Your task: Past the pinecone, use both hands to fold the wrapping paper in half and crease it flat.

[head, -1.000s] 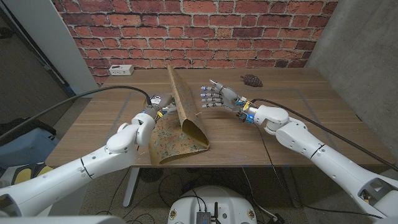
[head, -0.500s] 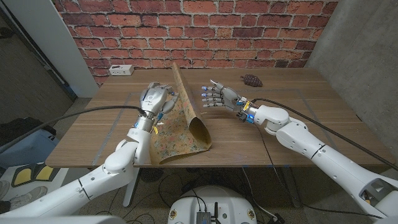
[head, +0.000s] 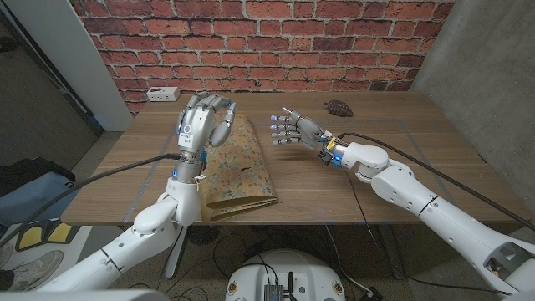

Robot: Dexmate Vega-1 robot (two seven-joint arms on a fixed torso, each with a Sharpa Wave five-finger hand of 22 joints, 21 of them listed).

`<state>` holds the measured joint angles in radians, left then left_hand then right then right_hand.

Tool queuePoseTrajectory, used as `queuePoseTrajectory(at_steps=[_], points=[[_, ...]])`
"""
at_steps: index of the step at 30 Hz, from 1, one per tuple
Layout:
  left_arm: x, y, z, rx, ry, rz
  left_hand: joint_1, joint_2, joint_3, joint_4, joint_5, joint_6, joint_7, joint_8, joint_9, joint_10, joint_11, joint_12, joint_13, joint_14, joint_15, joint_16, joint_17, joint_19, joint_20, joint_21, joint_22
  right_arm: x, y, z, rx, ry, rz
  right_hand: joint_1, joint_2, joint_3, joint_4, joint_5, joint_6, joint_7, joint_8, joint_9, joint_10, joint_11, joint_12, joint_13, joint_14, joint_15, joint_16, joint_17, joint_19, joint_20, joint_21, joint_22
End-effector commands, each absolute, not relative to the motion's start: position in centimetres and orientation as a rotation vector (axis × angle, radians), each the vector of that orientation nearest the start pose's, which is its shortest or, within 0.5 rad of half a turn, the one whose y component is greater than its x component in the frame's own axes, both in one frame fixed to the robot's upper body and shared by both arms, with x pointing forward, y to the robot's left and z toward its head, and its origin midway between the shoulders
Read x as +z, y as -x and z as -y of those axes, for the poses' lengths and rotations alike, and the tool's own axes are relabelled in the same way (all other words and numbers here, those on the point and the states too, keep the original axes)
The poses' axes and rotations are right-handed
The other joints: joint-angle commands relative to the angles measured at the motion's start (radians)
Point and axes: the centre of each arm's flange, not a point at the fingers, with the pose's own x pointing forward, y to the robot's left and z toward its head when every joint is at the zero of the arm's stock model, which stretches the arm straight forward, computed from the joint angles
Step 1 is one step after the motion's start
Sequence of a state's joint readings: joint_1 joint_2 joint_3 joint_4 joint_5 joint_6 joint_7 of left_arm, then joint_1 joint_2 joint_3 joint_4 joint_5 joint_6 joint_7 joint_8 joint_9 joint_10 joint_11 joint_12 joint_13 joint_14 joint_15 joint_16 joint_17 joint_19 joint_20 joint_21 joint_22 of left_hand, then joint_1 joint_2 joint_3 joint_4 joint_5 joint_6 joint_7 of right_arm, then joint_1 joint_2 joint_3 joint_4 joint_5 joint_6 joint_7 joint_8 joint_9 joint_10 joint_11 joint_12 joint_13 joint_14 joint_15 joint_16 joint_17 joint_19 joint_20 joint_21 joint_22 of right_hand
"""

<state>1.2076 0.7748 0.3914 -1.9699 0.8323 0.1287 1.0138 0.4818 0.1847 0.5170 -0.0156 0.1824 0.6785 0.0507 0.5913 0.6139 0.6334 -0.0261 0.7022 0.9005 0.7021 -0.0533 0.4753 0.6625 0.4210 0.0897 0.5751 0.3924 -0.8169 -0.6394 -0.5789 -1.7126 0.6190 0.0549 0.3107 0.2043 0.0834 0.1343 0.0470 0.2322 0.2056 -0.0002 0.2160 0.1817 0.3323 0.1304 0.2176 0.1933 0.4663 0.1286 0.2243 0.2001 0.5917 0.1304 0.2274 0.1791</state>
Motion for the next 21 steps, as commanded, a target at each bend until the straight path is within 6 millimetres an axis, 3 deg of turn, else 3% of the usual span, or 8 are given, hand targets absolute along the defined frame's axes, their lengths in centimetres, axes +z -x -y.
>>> queuePoseTrajectory(at_steps=[1, 3, 7, 10, 14, 15, 17, 21], points=[[-0.6, -44.6, -25.1, 0.695, -1.114, 1.163, 0.001, -0.028, 0.078, -0.048, 0.004, 0.035, -0.022, -0.048, -0.087, 0.017, 0.014, -0.053, -0.096, 0.078, -0.014, -0.062, -0.098, 0.070, 0.000, 0.063, 0.003, -0.5, -56.5, 13.0, 0.827, 0.248, 0.564, 0.003, 0.004, 0.004, -0.006, -0.001, 0.010, -0.001, -0.004, 0.003, 0.010, -0.003, -0.004, 0.002, 0.008, -0.006, 0.003, 0.002, 0.009, -0.002, 0.005, 0.004], [-0.5, -44.9, -25.1, 0.671, -1.153, 1.083, -0.008, -0.037, 0.096, -0.062, 0.006, 0.041, -0.027, -0.066, -0.117, 0.021, 0.010, -0.078, -0.130, 0.094, -0.028, -0.082, -0.130, 0.098, -0.001, 0.080, -0.004, -0.5, -56.4, 13.0, 0.825, 0.250, 0.564, 0.004, 0.005, 0.005, -0.007, -0.001, 0.011, -0.001, -0.004, 0.003, 0.011, -0.002, -0.004, 0.002, 0.005, -0.006, 0.002, 0.001, 0.005, -0.003, 0.003, 0.004], [-0.3, -45.6, -25.1, 0.614, -1.224, 0.893, -0.026, -0.051, 0.129, -0.088, 0.011, 0.043, -0.036, -0.102, -0.169, 0.013, -0.009, -0.138, -0.192, 0.073, -0.047, -0.131, -0.192, 0.102, 0.007, 0.086, -0.028, -0.4, -56.4, 13.0, 0.814, 0.284, 0.559, 0.011, 0.008, 0.009, -0.011, -0.002, 0.012, -0.001, -0.006, 0.003, 0.012, -0.003, -0.006, 0.003, -0.012, 0.000, -0.007, 0.001, -0.021, 0.001, -0.009, 0.004], [-0.3, -46.1, -25.2, 0.593, -1.263, 0.783, -0.049, -0.057, 0.154, -0.105, 0.014, 0.053, -0.031, -0.133, -0.213, 0.021, -0.012, -0.190, -0.248, 0.047, -0.035, -0.173, -0.251, 0.098, 0.021, 0.081, -0.059, -0.2, -56.3, 12.9, 0.807, 0.318, 0.556, 0.024, 0.015, 0.018, -0.020, -0.002, 0.012, 0.000, -0.008, 0.003, 0.009, -0.006, -0.009, 0.003, -0.023, 0.003, -0.012, 0.001, -0.035, 0.007, -0.015, 0.004], [-0.5, -46.8, -25.4, 0.562, -1.306, 0.670, -0.053, -0.054, 0.185, -0.126, 0.019, 0.070, -0.033, -0.153, -0.244, 0.029, -0.015, -0.229, -0.291, 0.046, -0.043, -0.202, -0.305, 0.129, 0.036, 0.087, -0.089, 0.0, -56.3, 12.9, 0.792, 0.362, 0.553, 0.088, 0.039, 0.055, -0.060, -0.006, 0.013, -0.003, -0.010, 0.003, 0.007, -0.006, -0.014, 0.003, -0.029, 0.000, -0.015, 0.000, -0.042, 0.006, -0.018, 0.004], [-0.6, -47.0, -25.4, 0.551, -1.312, 0.654, -0.052, -0.051, 0.193, -0.130, 0.020, 0.077, -0.032, -0.157, -0.250, 0.034, -0.012, -0.235, -0.300, 0.039, -0.039, -0.211, -0.317, 0.132, 0.038, 0.087, -0.095, 0.0, -56.3, 12.8, 0.789, 0.370, 0.553, 0.129, 0.052, 0.079, -0.087, -0.011, 0.014, -0.005, -0.010, 0.003, 0.007, -0.009, -0.016, 0.003, -0.033, -0.001, -0.016, -0.001, -0.045, 0.005, -0.019, 0.004], [-0.6, -47.2, -25.5, 0.540, -1.317, 0.611, -0.053, -0.052, 0.204, -0.137, 0.022, 0.095, -0.036, -0.162, -0.263, 0.048, -0.009, -0.244, -0.317, 0.042, -0.041, -0.220, -0.338, 0.136, 0.040, 0.085, -0.108, 0.1, -56.4, 12.8, 0.784, 0.381, 0.551, 0.171, 0.060, 0.104, -0.117, -0.019, 0.019, -0.008, -0.011, 0.003, 0.008, -0.007, -0.017, 0.003, -0.040, -0.003, -0.019, -0.002, -0.056, -0.002, -0.023, 0.003], [-0.7, -47.6, -25.6, 0.510, -1.333, 0.563, -0.057, -0.060, 0.223, -0.149, 0.024, 0.094, -0.036, -0.187, -0.288, 0.055, 0.003, -0.271, -0.350, 0.035, -0.050, -0.243, -0.381, 0.144, 0.050, 0.081, -0.136, 0.3, -56.4, 12.7, 0.769, 0.405, 0.551, 0.223, 0.071, 0.136, -0.154, -0.028, 0.042, -0.019, -0.007, 0.003, 0.007, -0.011, -0.018, 0.003, -0.057, -0.010, -0.024, -0.003, -0.070, -0.008, -0.027, 0.003]])
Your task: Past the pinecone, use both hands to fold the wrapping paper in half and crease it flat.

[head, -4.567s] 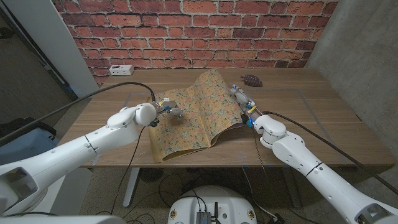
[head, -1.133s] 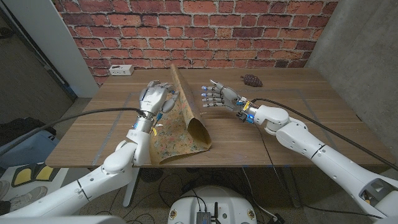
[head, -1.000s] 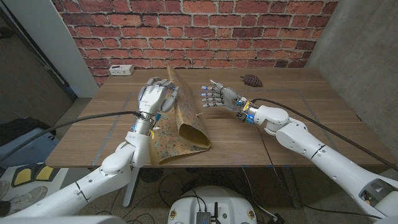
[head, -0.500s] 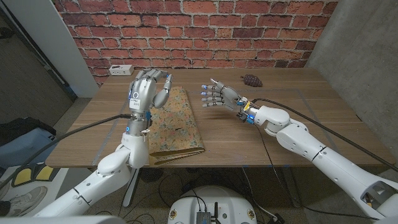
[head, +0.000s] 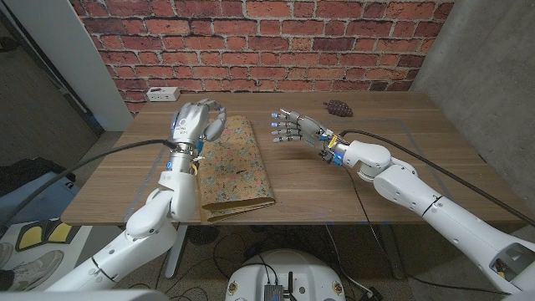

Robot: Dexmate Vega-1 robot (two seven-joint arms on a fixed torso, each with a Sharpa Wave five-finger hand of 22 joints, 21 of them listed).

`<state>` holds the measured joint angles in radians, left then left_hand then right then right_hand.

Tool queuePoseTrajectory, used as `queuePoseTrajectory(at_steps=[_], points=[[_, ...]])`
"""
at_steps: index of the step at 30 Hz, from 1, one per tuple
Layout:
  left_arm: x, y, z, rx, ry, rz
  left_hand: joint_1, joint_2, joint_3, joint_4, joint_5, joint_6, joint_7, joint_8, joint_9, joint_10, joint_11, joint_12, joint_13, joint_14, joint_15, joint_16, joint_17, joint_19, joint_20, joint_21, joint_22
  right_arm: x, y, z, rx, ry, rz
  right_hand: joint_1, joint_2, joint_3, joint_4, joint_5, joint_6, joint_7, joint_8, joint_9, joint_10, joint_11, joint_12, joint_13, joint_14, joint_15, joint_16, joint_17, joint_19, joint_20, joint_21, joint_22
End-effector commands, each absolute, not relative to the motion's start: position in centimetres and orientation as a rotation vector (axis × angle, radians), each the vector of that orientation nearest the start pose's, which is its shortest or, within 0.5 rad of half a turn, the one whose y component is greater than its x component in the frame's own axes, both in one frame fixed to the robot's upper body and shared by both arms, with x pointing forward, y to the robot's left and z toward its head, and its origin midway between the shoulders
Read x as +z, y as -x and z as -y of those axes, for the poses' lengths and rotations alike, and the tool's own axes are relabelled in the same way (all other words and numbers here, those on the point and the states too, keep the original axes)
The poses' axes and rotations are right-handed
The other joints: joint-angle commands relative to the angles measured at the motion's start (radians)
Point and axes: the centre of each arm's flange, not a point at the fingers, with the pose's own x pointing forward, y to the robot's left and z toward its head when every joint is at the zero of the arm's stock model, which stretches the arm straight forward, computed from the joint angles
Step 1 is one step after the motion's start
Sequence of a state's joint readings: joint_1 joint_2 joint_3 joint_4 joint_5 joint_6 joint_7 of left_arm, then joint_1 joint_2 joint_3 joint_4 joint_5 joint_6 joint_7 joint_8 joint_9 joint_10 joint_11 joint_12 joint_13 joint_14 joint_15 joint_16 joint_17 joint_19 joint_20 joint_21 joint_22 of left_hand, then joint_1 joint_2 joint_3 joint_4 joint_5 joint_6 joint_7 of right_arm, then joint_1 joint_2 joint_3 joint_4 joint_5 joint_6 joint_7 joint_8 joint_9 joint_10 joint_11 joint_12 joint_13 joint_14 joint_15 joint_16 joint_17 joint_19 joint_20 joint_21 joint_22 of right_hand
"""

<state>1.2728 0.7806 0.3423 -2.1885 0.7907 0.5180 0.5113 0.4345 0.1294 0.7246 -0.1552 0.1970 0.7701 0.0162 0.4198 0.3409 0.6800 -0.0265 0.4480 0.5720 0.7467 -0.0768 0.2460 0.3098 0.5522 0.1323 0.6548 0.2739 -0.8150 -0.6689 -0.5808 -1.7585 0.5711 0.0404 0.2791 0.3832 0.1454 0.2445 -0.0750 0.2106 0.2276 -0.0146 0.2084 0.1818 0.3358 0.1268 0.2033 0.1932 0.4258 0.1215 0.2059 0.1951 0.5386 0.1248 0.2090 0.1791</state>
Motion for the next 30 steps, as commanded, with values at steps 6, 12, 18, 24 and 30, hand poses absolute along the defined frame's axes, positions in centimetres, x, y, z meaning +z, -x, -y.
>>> queuePoseTrajectory(at_steps=[6, 12, 18, 24, 30], points=[[-0.9, -48.1, -25.6, 0.494, -1.343, 0.521, 0.001, -0.016, 0.021, -0.024, 0.008, 0.004, -0.007, -0.030, -0.030, 0.001, 0.001, -0.037, -0.041, -0.022, -0.029, -0.025, -0.049, 0.006, 0.015, -0.007, -0.034, 0.6, -56.5, 12.6, 0.752, 0.440, 0.550, 0.070, 0.015, 0.043, -0.049, -0.009, 0.026, -0.007, -0.001, 0.003, -0.001, -0.018, -0.006, 0.004, -0.035, -0.007, -0.009, 0.005, -0.037, -0.006, -0.013, 0.004], [-1.2, -48.5, -25.8, 0.478, -1.351, 0.478, 0.010, -0.015, 0.027, -0.027, 0.007, 0.006, -0.006, -0.038, -0.039, 0.005, -0.004, -0.046, -0.054, -0.027, -0.029, -0.030, -0.062, 0.009, 0.016, -0.010, -0.045, 0.9, -56.6, 12.5, 0.731, 0.486, 0.550, 0.077, 0.015, 0.047, -0.054, -0.013, 0.025, -0.005, -0.005, 0.003, -0.007, -0.019, -0.008, 0.004, -0.065, -0.010, -0.014, 0.009, -0.068, 0.006, -0.021, 0.004], [-1.6, -49.3, -26.2, 0.416, -1.355, 0.411, 0.025, 0.012, 0.042, -0.014, 0.002, 0.000, 0.008, -0.065, -0.061, 0.000, 0.007, -0.076, -0.086, -0.080, -0.017, -0.053, -0.090, -0.013, 0.010, -0.029, -0.071, 1.2, -56.6, 12.2, 0.711, 0.551, 0.542, 0.094, 0.024, 0.061, -0.061, -0.014, 0.027, -0.008, -0.008, 0.004, -0.018, -0.029, -0.011, 0.005, -0.104, -0.023, -0.019, 0.012, -0.102, -0.010, -0.026, 0.004], [-2.0, -49.9, -26.6, 0.342, -1.353, 0.370, -0.027, 0.059, 0.058, 0.057, -0.014, -0.067, 0.030, -0.149, -0.110, -0.055, 0.039, -0.162, -0.167, -0.195, 0.021, -0.070, -0.124, -0.164, -0.048, -0.111, -0.096, 1.5, -56.9, 11.7, 0.711, 0.601, 0.528, 0.116, 0.048, 0.093, -0.055, -0.011, 0.033, -0.026, -0.010, 0.004, -0.053, -0.046, -0.018, 0.005, -0.160, -0.043, -0.019, 0.020, -0.147, -0.041, -0.027, 0.003], [-2.2, -50.5, -26.7, 0.299, -1.377, 0.286, -0.069, 0.055, 0.062, 0.108, -0.023, -0.166, 0.012, -0.219, -0.132, -0.154, 0.039, -0.237, -0.223, -0.312, 0.039, -0.075, -0.130, -0.225, -0.050, -0.152, -0.097, 1.7, -56.9, 11.4, 0.695, 0.642, 0.520, 0.127, 0.053, 0.122, -0.040, -0.010, 0.030, -0.041, -0.015, 0.005, -0.095, -0.060, -0.022, 0.004, -0.220, -0.065, -0.021, 0.025, -0.189, -0.073, -0.027, 0.002]])
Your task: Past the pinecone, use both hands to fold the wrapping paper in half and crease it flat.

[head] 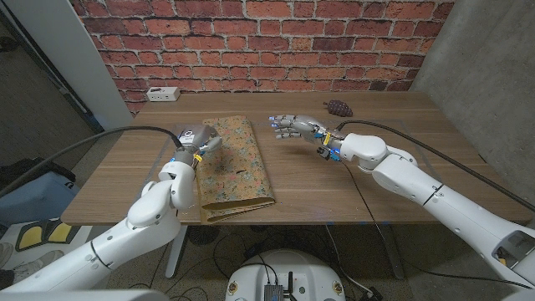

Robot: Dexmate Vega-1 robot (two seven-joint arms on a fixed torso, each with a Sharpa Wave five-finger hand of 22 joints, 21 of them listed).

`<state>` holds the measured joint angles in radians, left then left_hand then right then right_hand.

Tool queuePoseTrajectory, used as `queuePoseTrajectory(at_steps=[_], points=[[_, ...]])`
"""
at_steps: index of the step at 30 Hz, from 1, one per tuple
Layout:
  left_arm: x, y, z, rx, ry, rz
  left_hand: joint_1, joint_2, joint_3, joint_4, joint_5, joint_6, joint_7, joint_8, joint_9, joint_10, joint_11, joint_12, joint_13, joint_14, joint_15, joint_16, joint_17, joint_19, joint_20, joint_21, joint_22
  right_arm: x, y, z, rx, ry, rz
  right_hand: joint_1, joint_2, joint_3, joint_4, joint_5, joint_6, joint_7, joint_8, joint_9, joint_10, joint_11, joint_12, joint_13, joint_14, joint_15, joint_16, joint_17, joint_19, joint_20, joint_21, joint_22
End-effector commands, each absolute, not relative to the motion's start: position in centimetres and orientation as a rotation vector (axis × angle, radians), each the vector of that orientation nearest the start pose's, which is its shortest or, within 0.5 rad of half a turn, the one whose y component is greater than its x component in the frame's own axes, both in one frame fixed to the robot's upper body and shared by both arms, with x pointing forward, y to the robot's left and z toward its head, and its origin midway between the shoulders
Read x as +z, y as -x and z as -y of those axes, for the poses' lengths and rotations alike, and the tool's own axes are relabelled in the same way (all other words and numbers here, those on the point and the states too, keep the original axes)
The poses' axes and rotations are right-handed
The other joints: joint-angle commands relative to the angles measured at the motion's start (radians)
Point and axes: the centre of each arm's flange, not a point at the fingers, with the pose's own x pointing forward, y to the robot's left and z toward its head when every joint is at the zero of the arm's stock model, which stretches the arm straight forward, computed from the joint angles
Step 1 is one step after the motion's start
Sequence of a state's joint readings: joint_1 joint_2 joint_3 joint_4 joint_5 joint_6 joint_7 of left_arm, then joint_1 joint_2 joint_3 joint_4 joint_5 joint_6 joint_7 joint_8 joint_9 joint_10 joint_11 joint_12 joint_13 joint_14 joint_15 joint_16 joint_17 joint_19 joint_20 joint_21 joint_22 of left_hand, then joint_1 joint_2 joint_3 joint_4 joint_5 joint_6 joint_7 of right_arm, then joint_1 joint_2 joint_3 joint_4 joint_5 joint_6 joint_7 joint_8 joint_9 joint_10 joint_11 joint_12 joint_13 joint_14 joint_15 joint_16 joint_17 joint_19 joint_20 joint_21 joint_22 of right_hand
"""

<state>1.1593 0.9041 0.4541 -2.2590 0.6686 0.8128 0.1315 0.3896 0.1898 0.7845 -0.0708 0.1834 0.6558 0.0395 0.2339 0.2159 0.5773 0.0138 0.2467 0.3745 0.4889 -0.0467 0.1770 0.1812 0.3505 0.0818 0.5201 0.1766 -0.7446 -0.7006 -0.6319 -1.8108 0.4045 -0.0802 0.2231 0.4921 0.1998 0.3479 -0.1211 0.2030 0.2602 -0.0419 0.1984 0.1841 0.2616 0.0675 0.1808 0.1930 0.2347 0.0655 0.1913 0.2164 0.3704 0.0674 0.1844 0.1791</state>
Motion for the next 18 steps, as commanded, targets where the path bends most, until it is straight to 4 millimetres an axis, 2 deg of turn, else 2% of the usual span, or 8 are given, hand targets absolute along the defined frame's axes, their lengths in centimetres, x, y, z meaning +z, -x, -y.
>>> queuePoseTrajectory(at_steps=[1, 4, 7, 9, 14, 18], points=[[-2.2, -50.6, -26.7, 0.287, -1.381, 0.269, -0.038, -0.013, -0.005, 0.035, -0.013, -0.063, -0.016, -0.040, -0.010, -0.070, -0.002, -0.046, -0.036, -0.073, 0.013, -0.006, -0.002, -0.032, 0.001, -0.024, 0.000, 1.8, -56.9, 11.3, 0.694, 0.648, 0.519, 0.020, -0.002, 0.022, 0.007, -0.003, -0.008, -0.015, -0.007, 0.003, -0.024, 0.000, 0.001, 0.004, -0.036, -0.011, -0.006, 0.004, -0.028, -0.017, -0.003, 0.002], [-2.4, -51.0, -26.8, 0.254, -1.380, 0.237, -0.077, -0.024, -0.025, 0.066, -0.017, -0.084, -0.009, -0.048, -0.014, -0.107, 0.006, -0.060, -0.059, -0.112, 0.028, -0.004, -0.002, -0.036, 0.002, -0.034, 0.000, 1.9, -56.9, 11.2, 0.688, 0.674, 0.514, 0.020, -0.008, 0.024, 0.009, -0.004, -0.014, -0.017, -0.009, 0.003, -0.037, 0.002, 0.000, 0.004, -0.050, -0.013, -0.007, 0.004, -0.040, -0.017, -0.003, 0.001], [-2.6, -51.2, -26.9, 0.232, -1.378, 0.220, -0.131, -0.029, -0.052, 0.115, -0.012, -0.130, -0.002, -0.058, -0.019, -0.144, 0.013, -0.066, -0.087, -0.147, 0.039, -0.003, -0.002, -0.052, 0.006, -0.052, 0.000, 2.0, -56.9, 11.0, 0.681, 0.707, 0.507, 0.019, -0.012, 0.025, 0.011, -0.005, -0.022, -0.022, -0.012, 0.003, -0.048, -0.002, -0.001, 0.004, -0.068, -0.015, -0.009, 0.003, -0.055, -0.021, -0.005, 0.001], [-2.7, -51.4, -27.0, 0.221, -1.382, 0.201, -0.169, -0.029, -0.066, 0.151, -0.007, -0.174, 0.014, -0.062, -0.023, -0.176, 0.020, -0.068, -0.110, -0.174, 0.048, -0.003, -0.004, -0.071, 0.007, -0.070, -0.001, 2.0, -56.9, 10.8, 0.679, 0.730, 0.500, 0.019, -0.015, 0.027, 0.012, -0.007, -0.025, -0.027, -0.012, 0.003, -0.061, -0.005, -0.001, 0.004, -0.086, -0.019, -0.010, 0.001, -0.067, -0.024, -0.004, 0.001], [-2.9, -51.9, -26.9, 0.188, -1.402, 0.169, -0.209, -0.022, -0.062, 0.192, 0.003, -0.293, -0.018, -0.064, -0.028, -0.261, 0.006, -0.069, -0.154, -0.253, 0.039, -0.007, -0.009, -0.141, 0.001, -0.124, -0.002, 2.1, -57.1, 10.7, 0.680, 0.747, 0.494, 0.020, -0.014, 0.030, 0.014, -0.008, -0.026, -0.029, -0.012, 0.003, -0.074, -0.010, -0.001, 0.003, -0.105, -0.029, -0.010, -0.001, -0.083, -0.034, -0.004, 0.000], [-2.9, -52.2, -26.7, 0.180, -1.426, 0.130, -0.222, -0.024, -0.061, 0.204, 0.003, -0.327, -0.025, -0.064, -0.029, -0.286, 0.002, -0.068, -0.163, -0.280, 0.038, -0.008, -0.009, -0.170, -0.001, -0.143, -0.001, 2.2, -57.1, 10.6, 0.681, 0.751, 0.497, 0.020, -0.013, 0.032, 0.015, -0.008, -0.026, -0.029, -0.011, 0.003, -0.078, -0.010, 0.000, 0.003, -0.109, -0.028, -0.008, -0.001, -0.095, -0.033, -0.006, 0.000]])
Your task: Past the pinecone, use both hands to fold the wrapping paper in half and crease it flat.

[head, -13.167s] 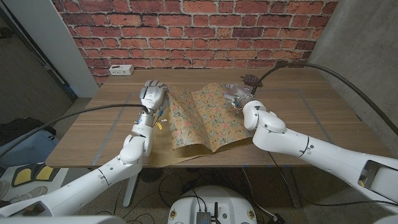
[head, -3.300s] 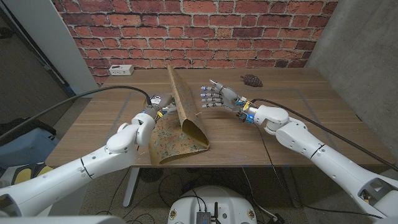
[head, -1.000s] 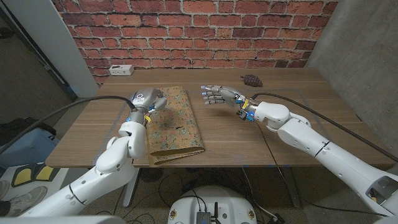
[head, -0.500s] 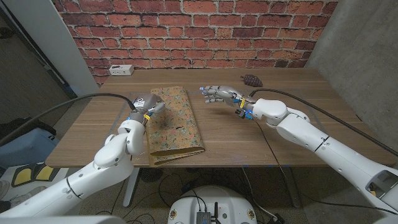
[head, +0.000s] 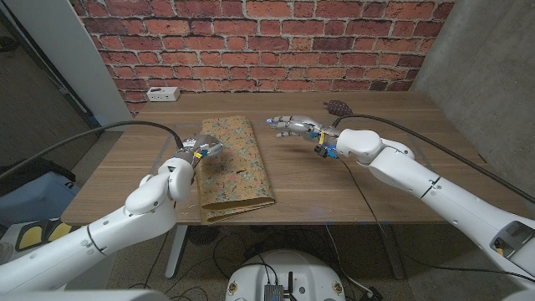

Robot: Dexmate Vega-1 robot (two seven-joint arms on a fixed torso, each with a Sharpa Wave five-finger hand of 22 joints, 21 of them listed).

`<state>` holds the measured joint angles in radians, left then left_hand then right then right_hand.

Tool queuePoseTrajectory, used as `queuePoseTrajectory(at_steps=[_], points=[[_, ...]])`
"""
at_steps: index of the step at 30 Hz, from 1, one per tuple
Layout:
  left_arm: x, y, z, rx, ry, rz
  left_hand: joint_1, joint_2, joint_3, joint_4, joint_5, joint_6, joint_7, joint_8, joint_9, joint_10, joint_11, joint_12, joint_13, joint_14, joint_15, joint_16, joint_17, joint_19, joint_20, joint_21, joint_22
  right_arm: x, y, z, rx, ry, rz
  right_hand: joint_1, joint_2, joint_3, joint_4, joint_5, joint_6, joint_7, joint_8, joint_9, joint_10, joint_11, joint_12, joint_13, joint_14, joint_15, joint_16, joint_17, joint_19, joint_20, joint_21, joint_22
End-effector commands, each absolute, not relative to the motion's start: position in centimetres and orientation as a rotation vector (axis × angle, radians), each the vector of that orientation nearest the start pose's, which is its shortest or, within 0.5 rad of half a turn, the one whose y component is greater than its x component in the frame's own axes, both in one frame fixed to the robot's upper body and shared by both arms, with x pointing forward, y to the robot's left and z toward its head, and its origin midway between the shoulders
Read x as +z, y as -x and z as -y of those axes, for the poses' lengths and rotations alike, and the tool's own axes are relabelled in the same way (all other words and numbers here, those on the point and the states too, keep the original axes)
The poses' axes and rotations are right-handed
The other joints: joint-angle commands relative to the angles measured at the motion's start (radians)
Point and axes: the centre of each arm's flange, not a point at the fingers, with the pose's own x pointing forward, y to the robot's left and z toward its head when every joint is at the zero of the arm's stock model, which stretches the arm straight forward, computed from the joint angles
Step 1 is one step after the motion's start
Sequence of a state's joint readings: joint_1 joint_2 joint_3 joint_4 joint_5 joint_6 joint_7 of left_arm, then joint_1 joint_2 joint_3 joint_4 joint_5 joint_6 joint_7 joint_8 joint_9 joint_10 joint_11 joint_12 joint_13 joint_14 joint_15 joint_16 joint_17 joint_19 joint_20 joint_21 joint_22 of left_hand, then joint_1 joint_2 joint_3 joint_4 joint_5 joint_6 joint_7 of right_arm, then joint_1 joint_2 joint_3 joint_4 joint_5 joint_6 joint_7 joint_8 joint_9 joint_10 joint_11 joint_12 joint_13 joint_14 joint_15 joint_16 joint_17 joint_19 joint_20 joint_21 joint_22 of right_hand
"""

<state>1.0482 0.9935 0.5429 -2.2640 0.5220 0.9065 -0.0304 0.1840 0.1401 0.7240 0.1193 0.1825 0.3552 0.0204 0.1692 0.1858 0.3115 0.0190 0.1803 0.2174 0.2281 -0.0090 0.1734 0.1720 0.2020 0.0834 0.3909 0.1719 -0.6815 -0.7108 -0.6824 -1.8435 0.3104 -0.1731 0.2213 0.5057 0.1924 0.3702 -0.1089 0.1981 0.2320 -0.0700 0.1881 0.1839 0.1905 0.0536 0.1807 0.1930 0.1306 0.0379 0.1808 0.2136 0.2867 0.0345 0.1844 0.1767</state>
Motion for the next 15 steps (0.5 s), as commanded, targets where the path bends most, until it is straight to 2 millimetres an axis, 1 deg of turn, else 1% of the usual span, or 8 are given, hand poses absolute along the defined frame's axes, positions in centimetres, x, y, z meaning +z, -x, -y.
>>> queuePoseTrajectory(at_steps=[1, 3, 5, 7, 10, 11, 12, 15], points=[[-2.9, -52.2, -26.7, 0.174, -1.437, 0.118, -0.019, 0.026, -0.001, 0.016, 0.004, -0.028, -0.006, 0.002, 0.001, -0.023, -0.001, -0.001, -0.008, -0.024, 0.000, -0.005, 0.000, -0.026, -0.005, -0.018, 0.003, 2.3, -57.2, 10.5, 0.681, 0.754, 0.498, 0.007, -0.006, 0.010, 0.003, -0.004, 0.002, 0.000, -0.001, 0.003, -0.007, 0.001, 0.000, 0.003, -0.005, 0.001, 0.003, 0.001, -0.012, 0.000, -0.005, 0.003], [-2.9, -52.4, -26.6, 0.168, -1.452, 0.084, -0.029, 0.019, -0.007, 0.023, 0.003, -0.032, -0.006, 0.005, 0.001, -0.029, -0.003, 0.001, -0.011, -0.034, 0.002, -0.004, 0.001, -0.040, -0.006, -0.026, 0.004, 2.3, -57.2, 10.3, 0.679, 0.761, 0.500, 0.006, -0.006, 0.010, 0.004, -0.004, 0.002, -0.001, -0.001, 0.003, -0.008, 0.002, 0.001, 0.003, -0.008, -0.001, 0.003, 0.001, -0.013, -0.001, -0.004, 0.003], [-3.0, -52.5, -26.6, 0.161, -1.459, 0.062, -0.037, 0.014, -0.012, 0.028, 0.003, -0.026, -0.003, 0.009, 0.001, -0.028, -0.004, 0.004, -0.012, -0.033, 0.000, -0.001, 0.002, -0.040, -0.009, -0.029, 0.004, 2.4, -57.3, 10.1, 0.677, 0.776, 0.501, 0.006, -0.006, 0.010, 0.004, -0.004, 0.001, -0.001, -0.001, 0.003, -0.010, 0.001, 0.001, 0.003, -0.010, -0.001, 0.003, 0.001, -0.014, -0.003, -0.003, 0.003], [-3.1, -52.5, -26.7, 0.155, -1.455, 0.044, -0.052, 0.008, -0.020, 0.037, 0.002, -0.009, 0.003, 0.018, 0.001, -0.013, -0.001, 0.013, -0.016, -0.017, -0.003, 0.008, 0.002, -0.039, -0.010, -0.033, 0.004, 2.6, -57.4, 9.8, 0.674, 0.793, 0.501, 0.005, -0.006, 0.011, 0.006, -0.005, 0.001, -0.001, -0.001, 0.003, -0.011, 0.001, 0.002, 0.003, -0.013, -0.002, 0.003, 0.001, -0.016, -0.006, -0.003, 0.003], [-3.3, -52.7, -26.7, 0.151, -1.458, 0.021, -0.072, 0.007, -0.027, 0.045, 0.005, 0.014, 0.012, 0.025, 0.000, 0.023, 0.008, 0.027, -0.021, 0.018, -0.001, 0.018, 0.001, -0.009, -0.011, -0.030, 0.004, 2.9, -57.6, 9.3, 0.670, 0.829, 0.501, 0.001, 0.000, 0.014, 0.012, -0.005, -0.001, -0.004, -0.001, 0.003, -0.015, -0.005, 0.002, 0.003, -0.024, -0.009, 0.004, 0.001, -0.024, -0.013, -0.003, 0.003], [-3.4, -52.7, -26.7, 0.150, -1.457, 0.010, -0.081, 0.007, -0.028, 0.046, 0.007, 0.027, 0.021, 0.029, 0.000, 0.033, 0.010, 0.030, -0.023, 0.039, 0.009, 0.022, 0.000, 0.009, -0.010, -0.027, 0.004, 2.9, -57.7, 9.1, 0.666, 0.842, 0.500, 0.000, 0.002, 0.015, 0.016, -0.005, -0.002, -0.005, -0.001, 0.003, -0.018, -0.007, 0.002, 0.003, -0.028, -0.013, 0.004, 0.002, -0.028, -0.015, -0.003, 0.003], [-3.4, -52.7, -26.7, 0.144, -1.458, 0.002, -0.084, 0.007, -0.028, 0.046, 0.008, 0.033, 0.024, 0.030, 0.000, 0.039, 0.013, 0.032, -0.024, 0.043, 0.012, 0.022, -0.001, 0.019, -0.008, -0.025, 0.004, 3.0, -57.8, 8.9, 0.662, 0.857, 0.498, -0.001, 0.004, 0.016, 0.018, -0.006, -0.002, -0.007, -0.001, 0.003, -0.021, -0.008, 0.002, 0.003, -0.032, -0.017, 0.004, 0.002, -0.030, -0.016, -0.002, 0.003], [-3.6, -52.9, -26.8, 0.128, -1.454, -0.016, -0.094, 0.007, -0.029, 0.046, 0.010, 0.048, 0.034, 0.032, -0.001, 0.060, 0.019, 0.037, -0.026, 0.070, 0.018, 0.025, -0.002, 0.055, -0.004, -0.019, 0.004, 3.0, -58.0, 8.2, 0.639, 0.915, 0.493, -0.007, 0.009, 0.021, 0.031, -0.007, -0.008, -0.010, -0.002, 0.004, -0.029, -0.015, 0.003, 0.003, -0.042, -0.029, 0.007, 0.004, -0.041, -0.033, -0.002, 0.003]])
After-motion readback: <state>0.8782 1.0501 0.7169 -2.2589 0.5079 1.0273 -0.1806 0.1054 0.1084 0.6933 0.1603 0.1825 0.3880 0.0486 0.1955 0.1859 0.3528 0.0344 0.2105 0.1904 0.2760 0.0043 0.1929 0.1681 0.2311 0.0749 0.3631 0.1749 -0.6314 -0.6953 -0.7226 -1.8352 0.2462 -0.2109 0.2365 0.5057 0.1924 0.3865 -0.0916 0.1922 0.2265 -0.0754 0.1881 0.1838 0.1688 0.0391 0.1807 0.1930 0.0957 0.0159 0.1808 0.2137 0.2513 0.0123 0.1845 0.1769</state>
